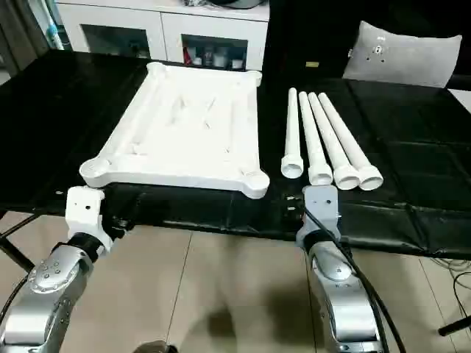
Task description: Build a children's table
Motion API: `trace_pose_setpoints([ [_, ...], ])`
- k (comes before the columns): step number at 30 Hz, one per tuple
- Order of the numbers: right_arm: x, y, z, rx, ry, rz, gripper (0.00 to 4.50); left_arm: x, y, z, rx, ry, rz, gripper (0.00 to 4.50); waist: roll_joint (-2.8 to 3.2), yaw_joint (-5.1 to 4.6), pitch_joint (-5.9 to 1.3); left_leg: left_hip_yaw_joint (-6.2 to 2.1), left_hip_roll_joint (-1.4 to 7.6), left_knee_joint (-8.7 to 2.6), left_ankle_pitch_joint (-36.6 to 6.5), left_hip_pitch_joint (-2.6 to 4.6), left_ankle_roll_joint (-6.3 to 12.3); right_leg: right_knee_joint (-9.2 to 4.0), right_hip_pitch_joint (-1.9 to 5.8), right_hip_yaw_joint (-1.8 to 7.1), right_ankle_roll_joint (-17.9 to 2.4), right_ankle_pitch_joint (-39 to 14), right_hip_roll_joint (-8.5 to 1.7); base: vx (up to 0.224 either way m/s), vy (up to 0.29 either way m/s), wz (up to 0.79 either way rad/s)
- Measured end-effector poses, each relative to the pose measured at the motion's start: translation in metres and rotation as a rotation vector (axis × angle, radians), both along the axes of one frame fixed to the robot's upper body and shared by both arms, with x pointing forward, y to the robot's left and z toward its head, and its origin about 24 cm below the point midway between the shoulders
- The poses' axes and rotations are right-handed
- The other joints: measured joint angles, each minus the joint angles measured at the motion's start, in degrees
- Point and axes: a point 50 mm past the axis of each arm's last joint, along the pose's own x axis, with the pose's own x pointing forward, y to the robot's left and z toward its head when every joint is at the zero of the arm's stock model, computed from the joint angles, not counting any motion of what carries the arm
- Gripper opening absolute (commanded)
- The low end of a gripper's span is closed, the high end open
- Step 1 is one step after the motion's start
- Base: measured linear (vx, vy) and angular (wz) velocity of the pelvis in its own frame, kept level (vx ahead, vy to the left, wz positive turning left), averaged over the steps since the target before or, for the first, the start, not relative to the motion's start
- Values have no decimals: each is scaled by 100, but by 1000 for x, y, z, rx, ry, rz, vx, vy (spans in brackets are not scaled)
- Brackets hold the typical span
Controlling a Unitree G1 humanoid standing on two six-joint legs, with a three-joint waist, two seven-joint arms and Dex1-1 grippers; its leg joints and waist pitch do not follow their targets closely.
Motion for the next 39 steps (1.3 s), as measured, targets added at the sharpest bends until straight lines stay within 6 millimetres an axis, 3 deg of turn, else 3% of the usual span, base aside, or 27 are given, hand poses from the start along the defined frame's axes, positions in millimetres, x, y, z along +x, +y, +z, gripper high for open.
trace_pose_setpoints([
  [39, 0, 0, 0, 0, 0, 0, 348, 0, 0, 0, 0, 0, 0, 372, 0, 0, 0, 0, 1, 3, 0, 0, 0, 0, 1, 0, 0, 0, 0, 0, 0, 0],
])
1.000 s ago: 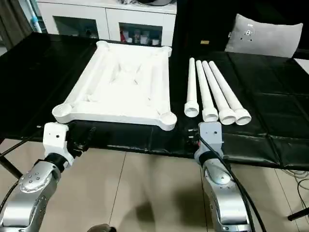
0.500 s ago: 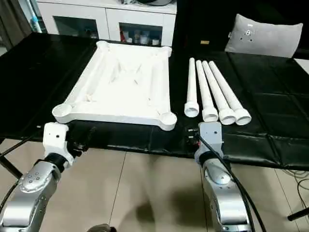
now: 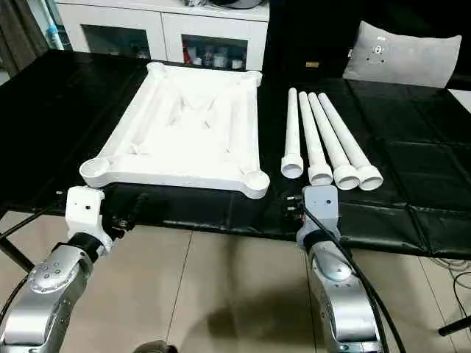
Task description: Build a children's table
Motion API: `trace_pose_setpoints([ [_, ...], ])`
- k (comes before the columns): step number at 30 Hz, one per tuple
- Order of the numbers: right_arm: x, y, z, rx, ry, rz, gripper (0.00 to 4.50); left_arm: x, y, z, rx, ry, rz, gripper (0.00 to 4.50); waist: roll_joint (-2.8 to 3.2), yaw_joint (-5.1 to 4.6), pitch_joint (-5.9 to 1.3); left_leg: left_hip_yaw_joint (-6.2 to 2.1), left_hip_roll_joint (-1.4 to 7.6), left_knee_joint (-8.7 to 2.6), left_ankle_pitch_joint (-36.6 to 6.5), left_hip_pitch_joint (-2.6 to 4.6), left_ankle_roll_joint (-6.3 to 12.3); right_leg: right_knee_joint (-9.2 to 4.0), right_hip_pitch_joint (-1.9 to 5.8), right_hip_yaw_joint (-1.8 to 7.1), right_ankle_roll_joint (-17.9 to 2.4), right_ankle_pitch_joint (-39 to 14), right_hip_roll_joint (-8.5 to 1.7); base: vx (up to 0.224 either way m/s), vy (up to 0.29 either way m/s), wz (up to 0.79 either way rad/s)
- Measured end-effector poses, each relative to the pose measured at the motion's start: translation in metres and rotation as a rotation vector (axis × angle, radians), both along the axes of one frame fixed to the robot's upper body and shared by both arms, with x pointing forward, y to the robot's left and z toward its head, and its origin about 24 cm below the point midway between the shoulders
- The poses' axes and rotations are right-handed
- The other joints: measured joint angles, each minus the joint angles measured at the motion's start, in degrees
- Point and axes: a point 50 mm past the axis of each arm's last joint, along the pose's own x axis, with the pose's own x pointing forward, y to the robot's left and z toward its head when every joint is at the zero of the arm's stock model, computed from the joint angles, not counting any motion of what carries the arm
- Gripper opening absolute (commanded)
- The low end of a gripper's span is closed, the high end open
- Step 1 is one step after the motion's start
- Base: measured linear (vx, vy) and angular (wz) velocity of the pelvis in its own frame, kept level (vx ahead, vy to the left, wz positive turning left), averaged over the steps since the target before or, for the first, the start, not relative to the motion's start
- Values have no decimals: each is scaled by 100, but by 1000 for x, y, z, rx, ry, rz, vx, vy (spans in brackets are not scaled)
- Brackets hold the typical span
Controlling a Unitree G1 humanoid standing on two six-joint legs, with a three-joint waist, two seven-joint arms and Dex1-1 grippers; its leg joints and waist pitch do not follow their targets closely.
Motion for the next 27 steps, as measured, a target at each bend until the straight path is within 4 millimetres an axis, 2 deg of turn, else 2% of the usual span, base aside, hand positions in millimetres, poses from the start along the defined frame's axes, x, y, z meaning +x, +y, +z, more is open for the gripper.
trace_pose_setpoints([
  [21, 0, 0, 0, 1, 0, 0, 348, 0, 0, 0, 0, 1, 1, 372, 0, 0, 0, 1, 0, 0, 0, 0, 0, 0, 0, 0, 0, 0, 0, 0, 0, 0],
  [22, 3, -3, 0, 120, 18, -9, 348, 1, 1, 3, 21, 60, 61, 372, -11, -6, 7, 1, 2, 2, 0, 0, 0, 6, -1, -1, -2, 2, 1, 0, 0, 0],
  [23, 7, -6, 1, 161, 17, -18, 348, 5, 2, 7, 40, 74, 88, 372, -13, -2, 9, 0, 3, 8, 0, -1, 0, 9, -1, -3, -3, 4, 0, 0, 0, 0],
  [27, 13, -11, 10, 190, -21, -23, 348, 15, 3, 22, 87, 31, 116, 372, -10, -5, 8, 3, 3, 10, 9, 0, 13, 4, 4, -1, 0, 11, 0, 0, 0, 0],
])
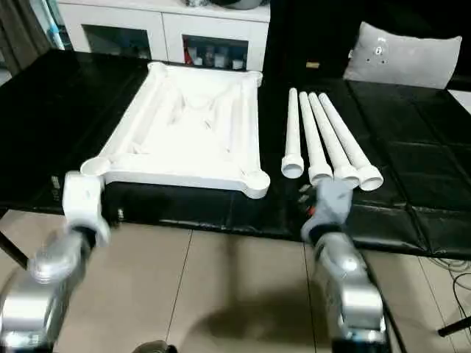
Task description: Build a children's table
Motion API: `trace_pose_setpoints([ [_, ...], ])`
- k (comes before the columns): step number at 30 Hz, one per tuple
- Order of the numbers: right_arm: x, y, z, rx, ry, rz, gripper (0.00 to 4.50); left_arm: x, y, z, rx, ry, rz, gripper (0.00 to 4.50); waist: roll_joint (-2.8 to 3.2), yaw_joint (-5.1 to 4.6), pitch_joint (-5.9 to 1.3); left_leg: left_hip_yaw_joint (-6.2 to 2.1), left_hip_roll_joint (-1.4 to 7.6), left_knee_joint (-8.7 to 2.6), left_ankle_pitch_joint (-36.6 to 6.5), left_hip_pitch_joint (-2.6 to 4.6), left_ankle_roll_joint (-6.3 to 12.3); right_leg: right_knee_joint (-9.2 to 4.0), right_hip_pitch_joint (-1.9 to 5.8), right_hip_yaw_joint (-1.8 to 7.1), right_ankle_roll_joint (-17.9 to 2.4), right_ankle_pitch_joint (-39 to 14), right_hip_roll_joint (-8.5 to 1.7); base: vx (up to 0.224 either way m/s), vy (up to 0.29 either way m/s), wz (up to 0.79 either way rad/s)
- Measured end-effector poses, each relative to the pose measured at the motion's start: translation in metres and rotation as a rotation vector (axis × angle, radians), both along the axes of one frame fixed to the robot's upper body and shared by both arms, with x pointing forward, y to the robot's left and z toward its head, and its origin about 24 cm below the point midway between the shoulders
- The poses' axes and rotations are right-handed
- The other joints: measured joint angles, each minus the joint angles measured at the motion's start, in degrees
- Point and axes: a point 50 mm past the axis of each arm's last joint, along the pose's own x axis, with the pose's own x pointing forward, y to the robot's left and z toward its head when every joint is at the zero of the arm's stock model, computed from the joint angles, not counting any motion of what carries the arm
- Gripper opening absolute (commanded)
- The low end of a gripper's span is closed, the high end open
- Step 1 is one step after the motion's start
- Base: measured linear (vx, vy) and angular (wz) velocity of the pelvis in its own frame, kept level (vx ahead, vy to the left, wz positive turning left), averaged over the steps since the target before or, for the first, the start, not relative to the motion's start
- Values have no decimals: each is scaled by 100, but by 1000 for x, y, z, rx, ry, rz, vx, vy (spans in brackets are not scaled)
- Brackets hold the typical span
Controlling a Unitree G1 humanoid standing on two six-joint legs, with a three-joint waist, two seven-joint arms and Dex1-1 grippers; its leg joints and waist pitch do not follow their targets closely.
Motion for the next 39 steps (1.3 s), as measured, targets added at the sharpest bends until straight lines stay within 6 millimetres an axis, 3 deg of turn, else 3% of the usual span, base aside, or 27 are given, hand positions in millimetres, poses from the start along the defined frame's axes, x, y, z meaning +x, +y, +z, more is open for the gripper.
trace_pose_setpoints([
  [2, 1, 0, 1, -4, -4, 11, 348, 0, -1, 0, 1, -1, -3, 372, 0, 0, 0, 3, 0, 3, -1, -3, 2, -2, -3, 2, 2, 1, 0, 0, 0, 0],
  [5, 1, -3, 2, -10, -7, 34, 348, 3, -2, 3, -4, -2, -9, 406, 0, 2, 0, 4, 1, 3, -1, -7, 3, -1, -6, 1, 4, 2, 0, 0, 0, 0],
  [7, 3, -4, 6, -9, -22, 53, 385, 8, -5, 10, -21, -15, -20, 417, 2, 11, 2, 4, 1, 4, 0, -8, 4, -1, -5, -1, 4, 5, 0, 0, 0, 0],
  [9, 6, -5, 12, -4, -43, 60, 388, 13, -9, 18, -30, -40, -37, 428, 4, 4, 3, 5, 2, 8, 1, -8, 5, -1, -5, 0, 4, 9, 0, 0, 0, 0],
  [10, 7, -7, 17, -4, -62, 68, 410, 14, -11, 22, -34, -55, -43, 447, 33, -4, 18, 5, 2, 15, -1, -9, 8, -3, -3, 2, 5, 11, 0, 0, 0, 0],
  [15, 1, -22, 29, -31, -99, 55, 444, 14, -12, 23, -38, -45, -65, 450, 102, -23, 60, 34, 2, 11, -4, -11, 13, -6, -20, 33, 15, 17, 0, 0, 0, 0],
  [18, -6, -32, 29, -33, -101, 29, 444, 14, -9, 23, -25, -29, -82, 450, 176, -28, 119, 50, 1, 6, -5, -11, 15, -8, -33, 55, 18, 19, 2, 0, 0, 0],
  [25, -5, -37, 26, -94, -62, -30, 444, 12, -9, 27, -25, -21, -66, 450, 206, -66, 146, 60, 0, 1, -5, -86, 25, -9, -117, 71, 19, 25, 7, 0, 0, 0],
  [27, -3, -35, 27, -85, -53, -17, 444, 11, -7, 28, -25, -35, -49, 450, 211, -69, 149, 61, 0, 1, -9, -87, 31, -13, -117, 71, 20, 24, 7, 0, 0, 0],
  [31, -3, -11, 31, -52, -83, 65, 444, 10, -4, 31, 10, -70, 2, 450, 199, -72, 167, 61, 1, -6, -9, -86, 31, -18, -119, 70, 20, 23, 8, 0, 0, 0],
  [37, -6, 16, 44, -73, -257, 128, 444, 3, -21, 36, -33, -140, -61, 450, 192, -35, 178, 73, 1, -8, -18, -93, 45, -54, -111, 76, 30, 30, 3, 0, 0, 0],
  [39, -8, 18, 43, -53, -203, 141, 444, 0, -26, 37, -68, -149, -79, 450, 172, -36, 189, 75, 1, -14, -19, -91, 45, -65, -108, 79, 41, 37, 5, 0, 0, 0],
])
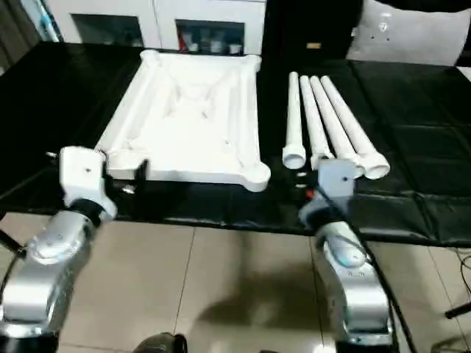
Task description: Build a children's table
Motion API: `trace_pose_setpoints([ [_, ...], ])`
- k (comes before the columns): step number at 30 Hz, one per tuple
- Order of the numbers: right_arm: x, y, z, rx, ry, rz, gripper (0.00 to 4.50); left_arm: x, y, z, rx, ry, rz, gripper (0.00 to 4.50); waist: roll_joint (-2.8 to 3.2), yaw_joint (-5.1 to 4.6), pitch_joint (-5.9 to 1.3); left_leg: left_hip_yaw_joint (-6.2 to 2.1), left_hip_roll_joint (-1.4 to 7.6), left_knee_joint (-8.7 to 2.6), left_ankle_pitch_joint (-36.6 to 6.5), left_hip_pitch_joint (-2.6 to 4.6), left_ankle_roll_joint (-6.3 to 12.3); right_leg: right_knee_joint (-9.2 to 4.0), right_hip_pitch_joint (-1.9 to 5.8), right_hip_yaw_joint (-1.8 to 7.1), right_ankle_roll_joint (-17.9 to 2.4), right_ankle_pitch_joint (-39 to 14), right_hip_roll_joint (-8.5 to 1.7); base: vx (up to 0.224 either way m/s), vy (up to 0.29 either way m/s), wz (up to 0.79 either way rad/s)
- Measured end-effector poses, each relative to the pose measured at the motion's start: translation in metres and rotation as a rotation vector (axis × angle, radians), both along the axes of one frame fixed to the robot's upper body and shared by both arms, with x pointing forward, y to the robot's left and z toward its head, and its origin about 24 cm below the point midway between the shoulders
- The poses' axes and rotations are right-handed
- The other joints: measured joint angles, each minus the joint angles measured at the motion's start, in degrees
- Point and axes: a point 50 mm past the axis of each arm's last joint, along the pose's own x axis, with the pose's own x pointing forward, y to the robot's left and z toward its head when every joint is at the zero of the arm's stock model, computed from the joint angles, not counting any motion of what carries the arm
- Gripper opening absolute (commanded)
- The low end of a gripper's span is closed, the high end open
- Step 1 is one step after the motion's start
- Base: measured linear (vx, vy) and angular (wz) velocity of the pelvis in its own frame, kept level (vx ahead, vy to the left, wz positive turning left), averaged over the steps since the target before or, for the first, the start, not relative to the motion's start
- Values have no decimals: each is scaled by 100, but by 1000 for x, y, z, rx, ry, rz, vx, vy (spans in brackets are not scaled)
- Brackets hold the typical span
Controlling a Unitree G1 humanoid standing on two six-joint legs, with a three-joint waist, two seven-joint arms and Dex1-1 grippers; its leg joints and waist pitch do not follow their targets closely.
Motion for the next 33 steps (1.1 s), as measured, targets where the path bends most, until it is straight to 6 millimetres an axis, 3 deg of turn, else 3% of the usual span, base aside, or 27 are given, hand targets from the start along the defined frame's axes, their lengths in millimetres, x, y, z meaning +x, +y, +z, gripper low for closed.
trace_pose_setpoints([
  [5, -4, 13, -8, 33, 66, 95, 444, 0, -6, 7, -33, -37, -20, 450, -30, -21, 30, 13, -1, -43, -3, 40, -1, -70, 49, 4, 36, -16, 3, 0, 0, 0],
  [7, -4, 15, -5, 14, 26, 128, 444, -1, -6, 7, -33, -37, -19, 450, -58, -36, 59, 27, -2, -111, -8, 132, 5, -163, 150, 3, 44, -13, 8, 0, 0, 0],
  [10, -3, 18, 1, -13, -26, 170, 444, -1, -5, 6, -30, -35, -13, 450, -85, -34, 56, 39, -2, -138, -49, 189, 46, -264, 252, 2, 33, -3, 9, 63, 11, 1],
  [12, -2, 19, 2, -18, -32, 168, 444, -1, -5, 6, -30, -36, -12, 450, -104, -38, 38, 43, -4, -80, -74, 136, 96, -235, 212, 7, 69, 0, 1, 78, 19, 0],
  [16, 2, 21, 2, -14, 11, 153, 444, -3, -4, 3, -25, -27, -11, 450, -128, -5, 22, -1, -1, 181, -117, -113, 94, 65, -17, 21, 108, -17, 0, 15, 3, 1],
  [20, 2, 23, -3, -5, 36, 180, 444, -2, -3, 0, -18, -26, -11, 450, -139, 38, 19, -4, 1, 194, -102, -173, 65, 62, -90, 15, 140, -5, -11, -78, -7, 1],
  [24, 2, 24, -4, -2, 35, 181, 444, -2, -3, 0, -15, -25, -16, 450, -145, -2, 28, 8, 1, 150, -60, -85, 46, 57, -42, 26, 69, 40, -15, -127, -4, -2],
  [26, 2, 24, -4, 3, 34, 170, 444, -2, -4, -1, -11, -25, -29, 450, -149, -17, 54, 36, 0, 133, -61, 1, 44, 60, -36, 25, 91, 42, -42, -142, 5, -3],
  [29, 2, 24, -4, 4, 34, 166, 444, -2, -5, -2, -11, -20, -45, 450, -135, -47, 99, 40, -14, 99, -65, 94, 42, 23, 13, -46, 106, 33, -117, -111, 26, -13],
  [32, 2, 24, -4, 5, 33, 164, 444, -1, -5, -3, -14, -17, -57, 450, -42, -189, 160, -33, 16, 63, -209, 183, -71, -213, 184, -320, 110, 5, -204, -78, 69, -23],
  [33, 2, 24, -4, 7, 31, 162, 444, -1, -5, -2, -14, -21, -60, 450, -1, -217, 183, -44, 34, 20, -209, 183, -71, -172, 286, -395, 91, -89, -203, 0, 0, 0],
])
